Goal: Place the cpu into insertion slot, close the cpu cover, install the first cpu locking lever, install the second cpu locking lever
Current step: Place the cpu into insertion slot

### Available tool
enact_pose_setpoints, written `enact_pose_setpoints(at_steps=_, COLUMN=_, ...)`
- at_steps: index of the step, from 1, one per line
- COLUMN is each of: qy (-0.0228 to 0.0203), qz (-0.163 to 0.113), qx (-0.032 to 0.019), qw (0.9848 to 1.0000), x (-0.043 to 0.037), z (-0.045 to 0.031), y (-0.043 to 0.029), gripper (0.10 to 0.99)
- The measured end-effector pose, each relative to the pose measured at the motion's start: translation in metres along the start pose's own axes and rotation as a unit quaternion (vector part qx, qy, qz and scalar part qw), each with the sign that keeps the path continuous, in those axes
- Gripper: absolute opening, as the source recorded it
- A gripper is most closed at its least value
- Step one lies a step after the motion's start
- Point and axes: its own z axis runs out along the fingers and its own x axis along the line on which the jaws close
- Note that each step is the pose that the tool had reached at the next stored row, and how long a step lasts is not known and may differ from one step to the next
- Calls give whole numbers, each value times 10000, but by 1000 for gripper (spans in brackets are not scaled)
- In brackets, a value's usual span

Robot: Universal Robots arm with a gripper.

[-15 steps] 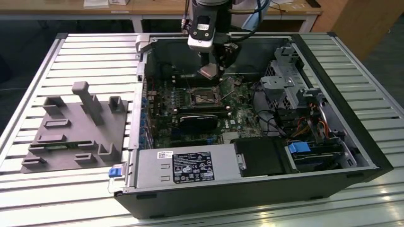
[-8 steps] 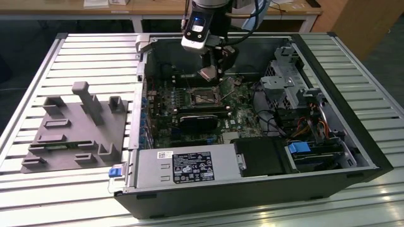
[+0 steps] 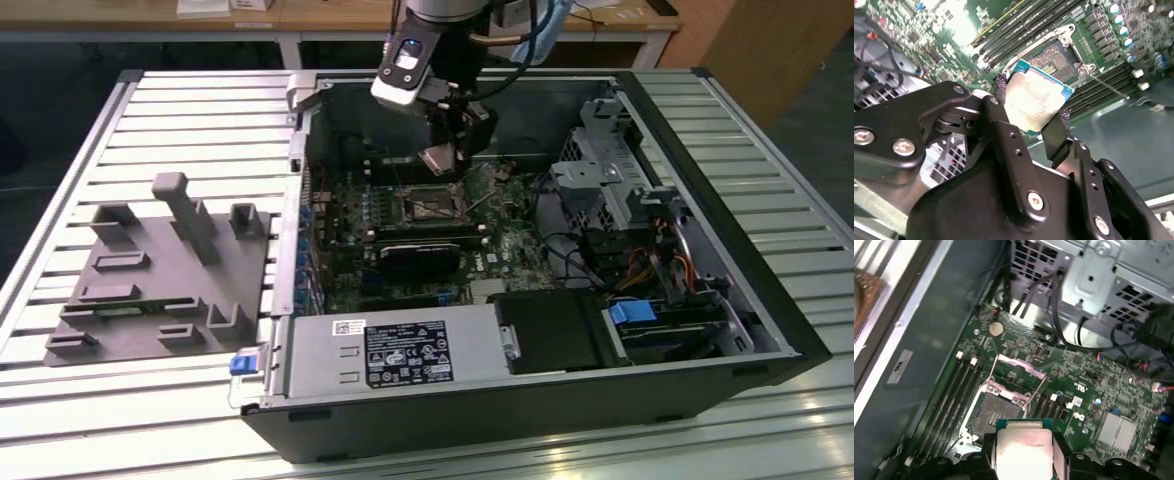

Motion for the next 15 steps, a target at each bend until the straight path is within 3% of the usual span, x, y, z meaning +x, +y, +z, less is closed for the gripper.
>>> enact_pose_setpoints(at_steps=4, qy=-17, qz=302, qx=7, qw=9995, x=1, z=16, y=-2, gripper=537)
enact_pose_setpoints(at_steps=10, qy=54, qz=568, qx=-20, qw=9984, x=3, z=33, y=-7, gripper=537)
enact_pose_setpoints(at_steps=15, qy=18, qz=961, qx=-11, qw=9954, x=5, z=73, y=-11, gripper=537)
